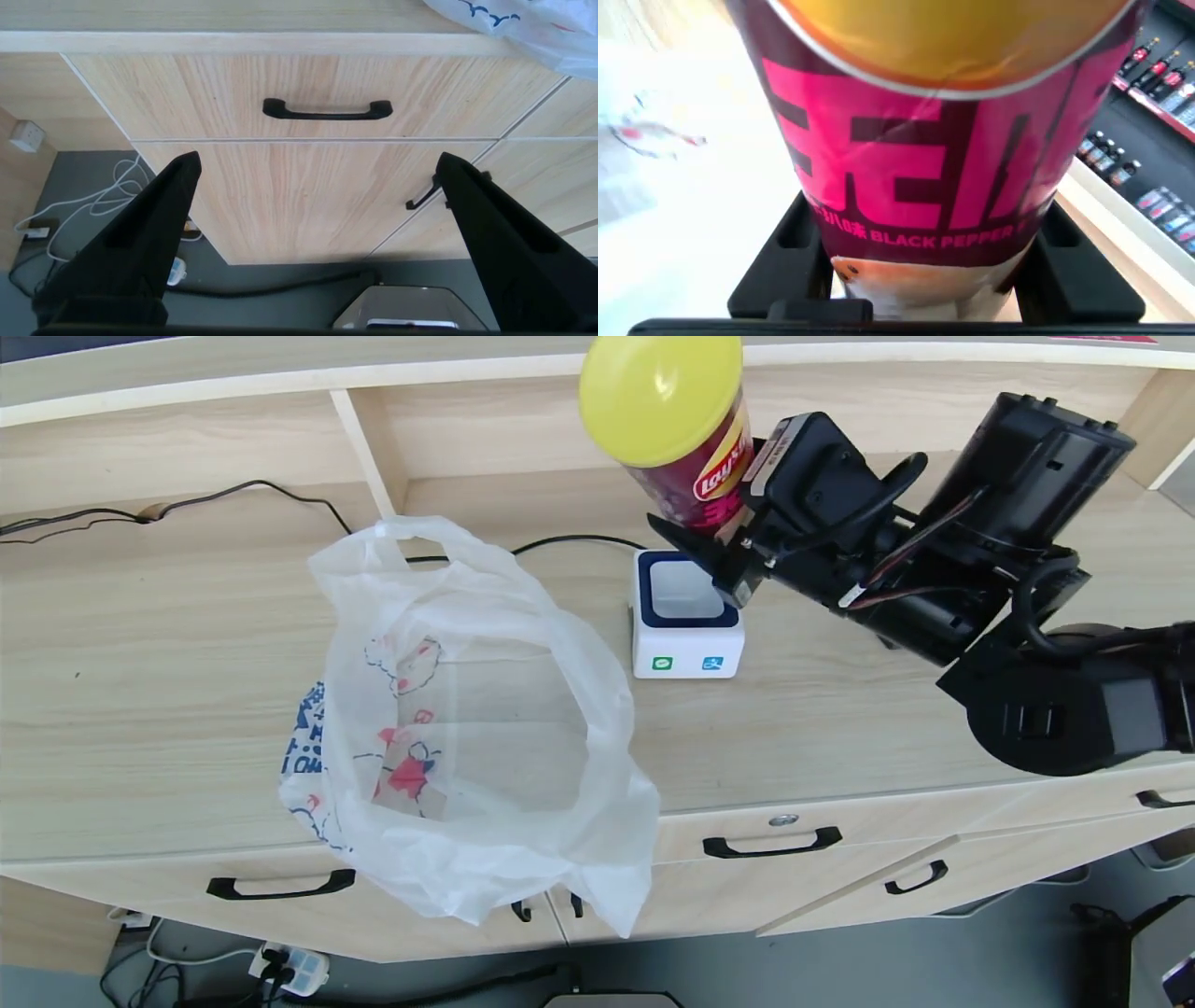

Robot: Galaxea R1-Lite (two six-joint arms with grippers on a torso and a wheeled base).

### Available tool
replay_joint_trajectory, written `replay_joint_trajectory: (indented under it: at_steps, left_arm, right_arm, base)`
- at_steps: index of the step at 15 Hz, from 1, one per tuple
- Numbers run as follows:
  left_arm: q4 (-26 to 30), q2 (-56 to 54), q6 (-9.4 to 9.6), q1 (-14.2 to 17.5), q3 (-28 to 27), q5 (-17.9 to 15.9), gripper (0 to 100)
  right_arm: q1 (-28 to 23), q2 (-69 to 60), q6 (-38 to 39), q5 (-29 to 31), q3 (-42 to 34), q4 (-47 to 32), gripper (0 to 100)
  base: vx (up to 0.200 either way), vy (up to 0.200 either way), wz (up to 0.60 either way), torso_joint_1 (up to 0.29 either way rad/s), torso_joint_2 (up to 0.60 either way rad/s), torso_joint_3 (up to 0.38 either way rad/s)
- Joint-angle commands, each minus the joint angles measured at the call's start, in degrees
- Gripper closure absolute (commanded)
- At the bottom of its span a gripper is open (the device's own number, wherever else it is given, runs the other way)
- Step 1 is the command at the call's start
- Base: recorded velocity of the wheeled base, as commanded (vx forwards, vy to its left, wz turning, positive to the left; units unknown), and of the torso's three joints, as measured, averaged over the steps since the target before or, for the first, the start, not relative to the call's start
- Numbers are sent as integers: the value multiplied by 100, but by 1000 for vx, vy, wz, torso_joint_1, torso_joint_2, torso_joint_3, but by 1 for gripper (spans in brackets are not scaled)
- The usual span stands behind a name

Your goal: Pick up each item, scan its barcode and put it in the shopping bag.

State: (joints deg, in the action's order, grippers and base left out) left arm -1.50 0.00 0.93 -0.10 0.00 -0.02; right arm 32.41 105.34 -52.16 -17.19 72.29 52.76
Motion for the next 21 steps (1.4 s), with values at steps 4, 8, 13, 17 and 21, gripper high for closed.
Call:
replay_joint_trajectory:
  at_steps: [4, 8, 13, 17, 21]
  left_arm:
    - [-17, 9, 4, 1, 0, 2, 0]
    - [9, 9, 57, 1, 0, -6, 0]
    - [9, 9, 57, 1, 0, -6, 0]
    - [9, 9, 48, 1, 0, -6, 0]
    - [9, 9, 48, 1, 0, -6, 0]
  right_arm:
    - [1742, -637, 1525, 1402, -1103, 1105, 100]
    - [2603, -910, 2290, 2756, -1481, 1166, 100]
    - [2586, -1138, 2501, 2774, -1534, 1210, 100]
    - [2586, -1174, 3204, 3398, -1551, 1228, 100]
    - [2436, -1121, 4689, 3626, -1472, 1131, 100]
  base:
    - [0, 0, 0, 0, 0, 0]
    - [0, 0, 0, 0, 0, 0]
    - [0, 0, 600, 0, 0, 1]
    - [0, 0, 600, 4, -1, 2]
    - [0, 0, 0, 0, 0, 0]
